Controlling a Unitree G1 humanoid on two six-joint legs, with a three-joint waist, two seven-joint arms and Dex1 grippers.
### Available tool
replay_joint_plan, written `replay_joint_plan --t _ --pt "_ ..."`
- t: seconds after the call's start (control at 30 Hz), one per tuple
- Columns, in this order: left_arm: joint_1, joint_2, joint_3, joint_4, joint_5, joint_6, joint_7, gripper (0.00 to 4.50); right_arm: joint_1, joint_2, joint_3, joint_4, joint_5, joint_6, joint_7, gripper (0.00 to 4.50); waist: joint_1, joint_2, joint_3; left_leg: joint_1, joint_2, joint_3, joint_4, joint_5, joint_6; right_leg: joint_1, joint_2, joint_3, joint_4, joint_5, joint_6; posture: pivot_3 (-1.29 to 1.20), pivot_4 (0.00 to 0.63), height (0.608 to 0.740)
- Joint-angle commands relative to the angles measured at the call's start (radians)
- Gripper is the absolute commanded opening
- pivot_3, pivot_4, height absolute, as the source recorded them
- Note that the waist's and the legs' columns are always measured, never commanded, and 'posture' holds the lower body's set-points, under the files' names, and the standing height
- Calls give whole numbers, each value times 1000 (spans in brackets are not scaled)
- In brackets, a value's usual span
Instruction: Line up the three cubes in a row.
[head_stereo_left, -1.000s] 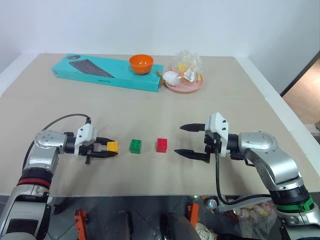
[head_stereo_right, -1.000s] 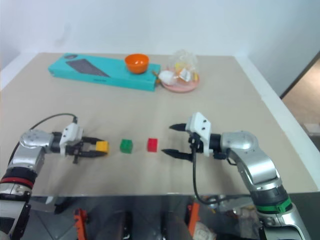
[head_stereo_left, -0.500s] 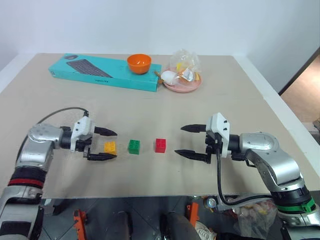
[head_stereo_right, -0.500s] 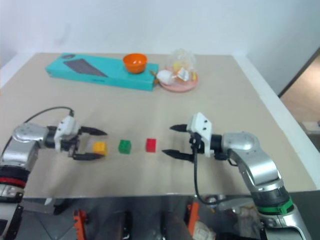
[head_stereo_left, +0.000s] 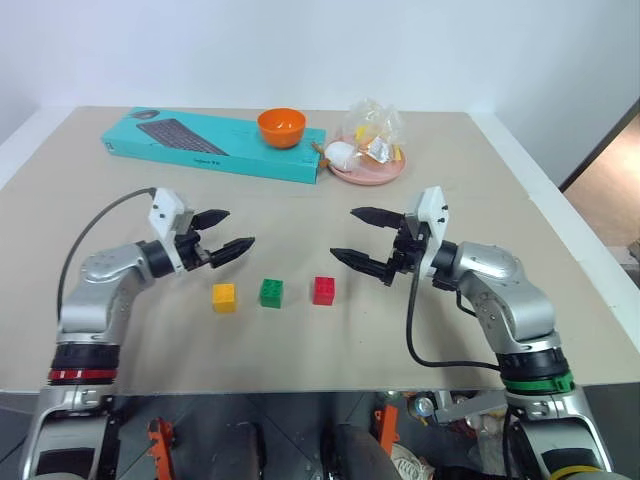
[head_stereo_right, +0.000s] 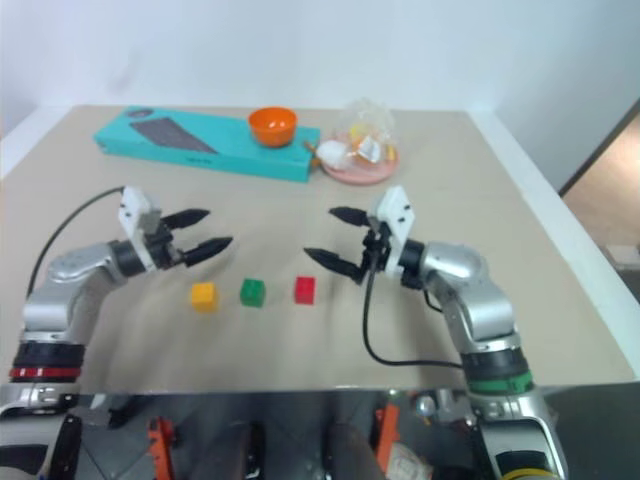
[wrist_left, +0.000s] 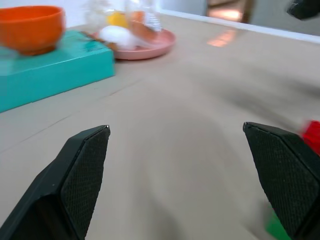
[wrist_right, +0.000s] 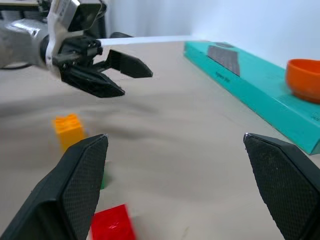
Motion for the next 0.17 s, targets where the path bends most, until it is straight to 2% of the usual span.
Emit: replay_joint_plan --t 0.03,0.17 --pt "-43 -20 5 44 35 -49 68 4417 -33 20 3 58 -41 -86 -9 4500 0 0 0 0 0 0 0 0 0 0 0 0 0 0 0 0 150 740" --pt "-55 -15 -11 118 81 -131 65 4417 -43 29 2 113 -66 -129 -11 4500 0 0 0 0 0 0 0 0 0 0 2 0 0 0 -1 0 150 740"
